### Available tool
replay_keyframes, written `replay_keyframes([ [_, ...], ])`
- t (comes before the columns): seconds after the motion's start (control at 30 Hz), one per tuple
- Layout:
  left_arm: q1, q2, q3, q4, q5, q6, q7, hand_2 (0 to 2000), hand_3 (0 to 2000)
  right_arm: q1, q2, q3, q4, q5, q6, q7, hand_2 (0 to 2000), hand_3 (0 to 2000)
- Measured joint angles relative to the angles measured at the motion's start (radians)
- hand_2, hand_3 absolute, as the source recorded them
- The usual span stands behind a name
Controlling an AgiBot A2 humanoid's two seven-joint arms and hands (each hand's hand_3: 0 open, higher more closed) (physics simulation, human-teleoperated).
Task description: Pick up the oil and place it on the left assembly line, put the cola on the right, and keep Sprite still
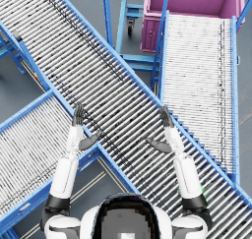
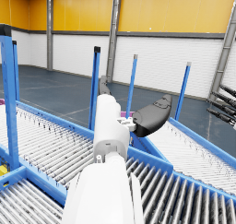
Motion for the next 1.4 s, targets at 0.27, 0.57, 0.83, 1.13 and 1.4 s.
replay_keyframes([
  [0.27,0.000,0.000,0.000,0.000,0.000,0.000,0.000,0,0,0.000,0.000,0.000,0.000,0.000,0.000,0.000,0,0],
  [0.57,0.000,0.000,0.000,0.000,0.000,0.000,0.000,0,0,0.000,0.000,0.000,0.000,0.000,0.000,0.000,0,0],
  [0.83,0.000,0.000,0.000,0.000,0.000,0.000,0.000,0,0,0.000,0.000,0.000,0.000,0.000,0.000,0.000,0,0],
  [1.13,0.000,0.000,0.000,0.000,0.000,0.000,0.000,0,0,0.000,0.000,0.000,0.000,0.000,0.000,0.000,0,0],
  [1.4,0.020,0.027,-0.067,-0.066,0.000,-0.087,-0.087,0,0,0.009,-0.025,-0.022,0.050,0.000,-0.086,0.087,0,0],
])
